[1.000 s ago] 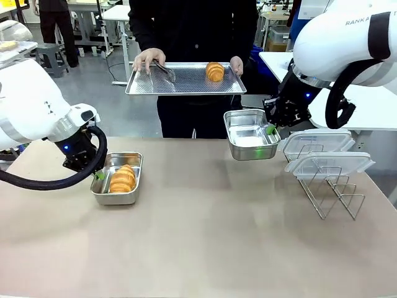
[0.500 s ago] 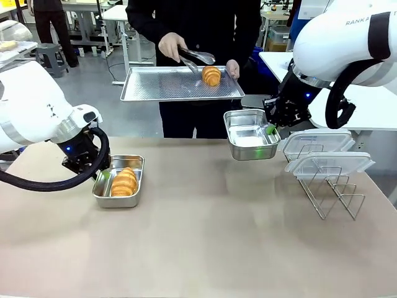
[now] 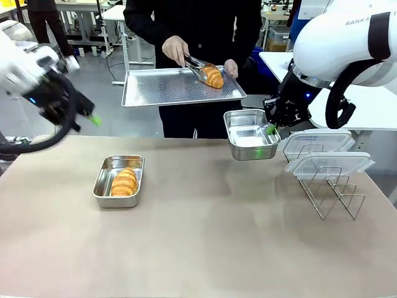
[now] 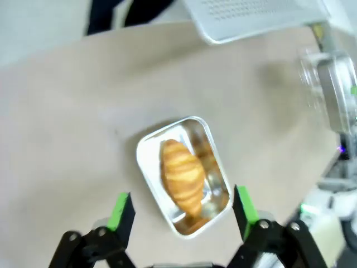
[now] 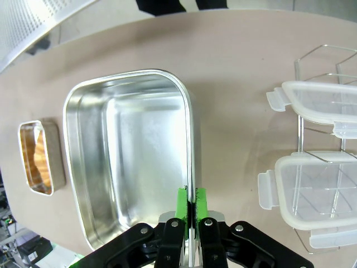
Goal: Place the bread in airtight containers.
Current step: Once an object is inside an Airtight Container , place the container in the center of the table.
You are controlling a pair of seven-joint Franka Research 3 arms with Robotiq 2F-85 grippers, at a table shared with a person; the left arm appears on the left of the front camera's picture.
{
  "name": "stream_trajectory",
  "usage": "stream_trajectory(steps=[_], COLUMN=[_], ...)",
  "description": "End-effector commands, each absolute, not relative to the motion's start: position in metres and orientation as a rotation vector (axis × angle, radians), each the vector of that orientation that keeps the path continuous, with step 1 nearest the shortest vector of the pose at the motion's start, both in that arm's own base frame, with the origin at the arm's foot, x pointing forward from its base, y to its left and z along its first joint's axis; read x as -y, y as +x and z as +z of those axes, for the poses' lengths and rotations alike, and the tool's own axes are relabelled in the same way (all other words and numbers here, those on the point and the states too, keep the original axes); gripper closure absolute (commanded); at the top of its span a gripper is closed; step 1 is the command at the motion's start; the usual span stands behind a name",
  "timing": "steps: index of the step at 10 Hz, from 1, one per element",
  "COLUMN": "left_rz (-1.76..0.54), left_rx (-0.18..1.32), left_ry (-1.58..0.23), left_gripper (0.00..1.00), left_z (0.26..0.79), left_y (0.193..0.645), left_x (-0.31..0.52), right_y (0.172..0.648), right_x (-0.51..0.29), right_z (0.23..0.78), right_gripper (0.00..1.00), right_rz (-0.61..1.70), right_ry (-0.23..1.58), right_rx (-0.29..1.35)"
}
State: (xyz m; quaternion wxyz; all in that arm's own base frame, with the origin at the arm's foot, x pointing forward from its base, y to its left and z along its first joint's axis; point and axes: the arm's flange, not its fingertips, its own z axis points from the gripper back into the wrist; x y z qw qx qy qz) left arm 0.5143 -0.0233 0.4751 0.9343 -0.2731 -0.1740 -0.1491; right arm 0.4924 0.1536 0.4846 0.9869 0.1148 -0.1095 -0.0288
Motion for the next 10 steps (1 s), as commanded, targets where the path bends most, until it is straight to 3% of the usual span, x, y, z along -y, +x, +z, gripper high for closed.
stream_trajectory(steps=[1, 4, 7, 10], left_rz=[-0.586, -0.893, -0.963, -0.956], left_rx=[0.39, 0.557, 0.683, 0.678], left_ry=[-0.7, -0.832, -0.768, -0.814], left_gripper=[0.0, 0.0, 0.0, 0.0], left_z=[0.492, 0.499, 0.483, 0.484], left_y=[0.521, 0.492, 0.465, 0.464], left_x=[-0.025, -0.106, -0.134, -0.131], right_y=[0.493, 0.493, 0.493, 0.493], right_x=[-0.154, -0.154, -0.154, -0.154], right_z=[0.489, 0.489, 0.489, 0.489], right_gripper=[1.0, 1.0, 1.0, 1.0], right_rz=[-0.059, -0.059, -0.059, -0.059], right_ry=[0.233, 0.233, 0.233, 0.233], right_rx=[0.229, 0.229, 0.229, 0.229])
